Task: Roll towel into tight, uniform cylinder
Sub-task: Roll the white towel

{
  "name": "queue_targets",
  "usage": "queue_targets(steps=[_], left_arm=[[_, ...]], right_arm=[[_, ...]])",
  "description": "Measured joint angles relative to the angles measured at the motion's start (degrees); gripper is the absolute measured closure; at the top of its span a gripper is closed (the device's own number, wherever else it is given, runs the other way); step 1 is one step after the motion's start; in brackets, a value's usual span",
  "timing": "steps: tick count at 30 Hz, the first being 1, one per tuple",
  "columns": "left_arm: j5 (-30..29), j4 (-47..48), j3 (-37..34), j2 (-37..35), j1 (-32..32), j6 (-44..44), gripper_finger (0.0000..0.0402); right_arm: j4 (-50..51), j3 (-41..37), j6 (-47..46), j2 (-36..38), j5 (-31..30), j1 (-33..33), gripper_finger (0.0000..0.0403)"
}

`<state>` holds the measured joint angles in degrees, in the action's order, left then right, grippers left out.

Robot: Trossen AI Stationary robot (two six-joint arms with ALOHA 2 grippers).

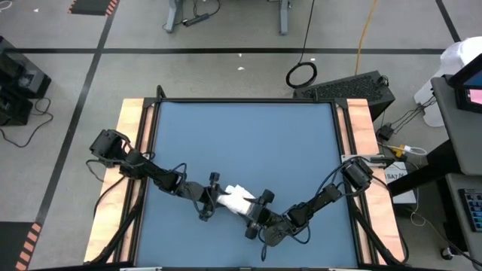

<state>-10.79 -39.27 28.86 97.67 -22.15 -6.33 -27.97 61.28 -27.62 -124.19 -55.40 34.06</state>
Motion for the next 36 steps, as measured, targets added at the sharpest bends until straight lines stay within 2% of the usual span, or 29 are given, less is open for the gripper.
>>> queue_targets(steps=[3, 6, 9, 12, 18, 22, 28, 33, 36], left_arm=[[-2.0, -0.6, 0.0, 0.0, 0.0, 0.0, 0.0224], [-5.9, -0.7, 0.0, 0.1, -0.1, -0.1, 0.0209], [-8.5, -0.7, 0.0, 0.1, -0.2, -0.1, 0.0174], [-8.6, -0.4, -0.1, -0.6, -0.1, -0.7, 0.0132], [-11.8, 0.4, -0.1, -3.2, -1.1, -7.3, 0.0071], [-12.8, -0.8, -0.1, -4.5, -3.1, -12.3, 0.0062], [-9.1, -2.4, -0.1, -4.7, -6.3, -18.0, 0.0061], [-8.9, -2.5, -0.1, -4.7, -6.5, -21.6, 0.0061], [-6.3, -2.9, -0.1, -3.9, -5.7, -23.0, 0.0061]], right_arm=[[2.3, 0.1, -8.4, 0.1, 0.4, 0.0, 0.0178], [3.5, 0.1, -12.8, 0.1, 0.0, 0.0, 0.0194], [3.9, 0.1, -16.1, 0.1, -0.3, 0.1, 0.0195], [4.2, 0.1, -19.7, 0.1, -0.5, -0.1, 0.019], [4.2, 0.0, -22.7, 0.1, 0.0, -0.1, 0.0188], [4.4, 0.0, -24.9, 0.0, 0.1, -0.1, 0.0188], [4.7, 0.0, -29.0, 0.0, 0.1, 0.0, 0.0188], [4.7, 0.0, -31.0, 0.0, 0.1, 0.1, 0.0188], [4.7, 0.0, -32.7, 0.0, 0.1, 0.1, 0.0188]])
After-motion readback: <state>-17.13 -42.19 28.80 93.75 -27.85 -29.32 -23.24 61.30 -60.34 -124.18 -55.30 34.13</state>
